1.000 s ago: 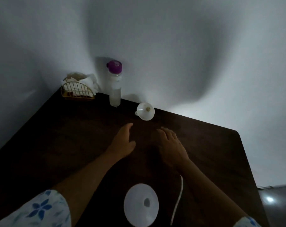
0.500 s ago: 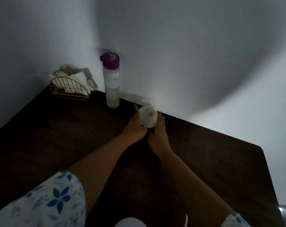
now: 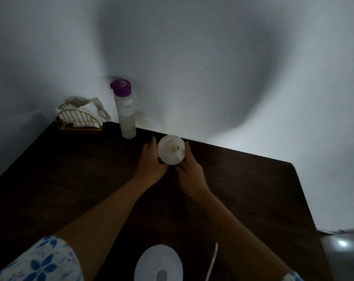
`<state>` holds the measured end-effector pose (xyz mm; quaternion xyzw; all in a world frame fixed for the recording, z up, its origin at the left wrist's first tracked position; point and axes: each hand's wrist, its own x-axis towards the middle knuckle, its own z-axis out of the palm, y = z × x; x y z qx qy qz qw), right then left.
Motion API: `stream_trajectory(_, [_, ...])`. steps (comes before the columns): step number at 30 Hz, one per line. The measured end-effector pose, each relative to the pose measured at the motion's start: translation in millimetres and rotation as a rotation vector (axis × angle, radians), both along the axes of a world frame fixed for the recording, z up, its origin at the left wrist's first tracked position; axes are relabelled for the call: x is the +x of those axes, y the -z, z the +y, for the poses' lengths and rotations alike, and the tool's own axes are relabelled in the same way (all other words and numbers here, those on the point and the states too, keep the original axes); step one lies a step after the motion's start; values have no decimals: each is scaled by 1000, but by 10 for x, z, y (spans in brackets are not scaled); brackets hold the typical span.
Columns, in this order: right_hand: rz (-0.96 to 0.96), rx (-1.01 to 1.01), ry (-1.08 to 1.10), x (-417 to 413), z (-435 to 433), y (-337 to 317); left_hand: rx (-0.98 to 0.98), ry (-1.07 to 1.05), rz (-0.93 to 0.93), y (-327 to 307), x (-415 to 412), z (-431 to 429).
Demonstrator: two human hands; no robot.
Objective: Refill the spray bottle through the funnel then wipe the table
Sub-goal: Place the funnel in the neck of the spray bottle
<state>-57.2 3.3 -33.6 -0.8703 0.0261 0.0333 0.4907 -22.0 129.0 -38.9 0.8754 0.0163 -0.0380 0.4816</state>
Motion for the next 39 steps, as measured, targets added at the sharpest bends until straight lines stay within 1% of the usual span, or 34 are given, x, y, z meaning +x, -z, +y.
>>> stream_trajectory(7, [-134, 149, 84, -593, 47, -418, 15, 110, -165, -431, -543, 206])
stream_trajectory(12, [-179, 160, 130, -1028, 78, -739, 73, 225, -274, -746, -941, 376])
stream_trajectory(14, [-196, 171, 152, -1201, 90, -875, 55, 233, -296, -889, -1088, 440])
stream_trajectory(17, [-208, 143, 120, -1517, 107, -1046, 21, 272, -318, -1032, -1347, 543])
stream_trajectory(19, [-205, 161, 112, -1703, 116, -1106, -8, 286, -349, -1090, -1529, 604])
stream_trajectory(26, [-209, 159, 130, -2205, 207, -1121, -27, 282, -451, -1124, -2040, 744])
stream_trajectory(30, [-182, 177, 128, -2385, 235, -1059, -12, 308, -448, -1077, -2210, 809])
stream_trajectory(33, [-181, 185, 153, -2451, 258, -999, 28, 332, -459, -1030, -2259, 819])
stream_trajectory(39, [-181, 176, 204, -2467, 254, -950, 23, 348, -477, -961, -2233, 785])
